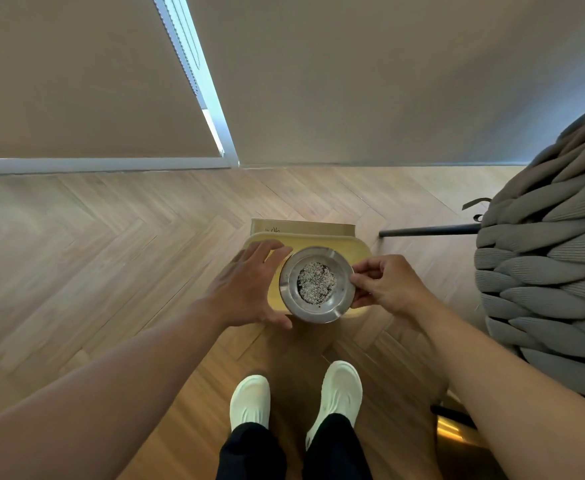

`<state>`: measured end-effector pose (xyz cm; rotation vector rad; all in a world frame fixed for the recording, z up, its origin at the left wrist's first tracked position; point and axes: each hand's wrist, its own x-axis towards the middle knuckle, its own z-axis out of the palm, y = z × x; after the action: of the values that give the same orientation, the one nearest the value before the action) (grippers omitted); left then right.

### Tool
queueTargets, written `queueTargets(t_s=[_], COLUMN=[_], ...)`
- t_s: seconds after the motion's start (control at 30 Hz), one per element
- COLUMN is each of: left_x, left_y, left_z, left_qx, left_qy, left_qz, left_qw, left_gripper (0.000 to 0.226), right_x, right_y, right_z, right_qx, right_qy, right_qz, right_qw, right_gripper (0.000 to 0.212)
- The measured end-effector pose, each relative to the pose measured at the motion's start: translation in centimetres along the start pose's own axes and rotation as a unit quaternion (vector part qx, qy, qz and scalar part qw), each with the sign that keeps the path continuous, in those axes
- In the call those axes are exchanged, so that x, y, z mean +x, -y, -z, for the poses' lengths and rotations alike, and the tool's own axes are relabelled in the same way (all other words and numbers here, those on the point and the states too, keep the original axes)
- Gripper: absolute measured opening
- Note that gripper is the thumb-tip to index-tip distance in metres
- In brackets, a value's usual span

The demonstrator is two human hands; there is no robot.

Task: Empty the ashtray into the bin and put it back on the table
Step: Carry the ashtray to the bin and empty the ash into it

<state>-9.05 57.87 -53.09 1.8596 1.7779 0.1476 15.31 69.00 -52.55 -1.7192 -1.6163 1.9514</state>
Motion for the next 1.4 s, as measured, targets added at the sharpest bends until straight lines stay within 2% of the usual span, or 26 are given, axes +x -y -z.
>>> queueTargets(t_s=[0.2,0.5,0.7,0.9,1.07,1.27,1.4], left_x=[1.1,2.2,2.4,2.5,2.6,2.5,2.5], left_y=[1.6,2.7,3.4,3.6,3.7,3.5,3.5], left_z=[-0.8,-2.9,-3.5,-3.6,-3.7,-3.7,-3.7], left_qx=[0.068,0.125,0.129,0.122,0.121,0.118,0.119], left_qy=[0.007,0.029,0.030,0.032,0.031,0.023,0.024], left_qz=[0.003,0.015,0.016,0.016,0.015,0.016,0.018], left_qw=[0.998,0.992,0.991,0.992,0.992,0.993,0.992], left_gripper=[0.142,0.152,0.150,0.149,0.150,0.150,0.150], right_x=[0.6,1.1,1.8,1.1,0.5,0.2,0.0], right_y=[0.3,0.5,-0.2,-1.3,-2.1,-4.1,-4.8], right_z=[0.7,0.9,0.3,-0.8,-1.7,-2.2,-2.5], right_qx=[0.025,-0.044,-0.118,-0.256,-0.367,-0.461,-0.474], right_qy=[-0.030,-0.065,-0.083,-0.090,-0.102,-0.139,-0.156], right_qz=[0.019,0.079,0.151,0.301,0.413,0.472,0.500], right_qw=[0.999,0.994,0.978,0.914,0.827,0.739,0.708], right_gripper=[0.013,0.009,0.020,0.008,0.009,0.014,0.021])
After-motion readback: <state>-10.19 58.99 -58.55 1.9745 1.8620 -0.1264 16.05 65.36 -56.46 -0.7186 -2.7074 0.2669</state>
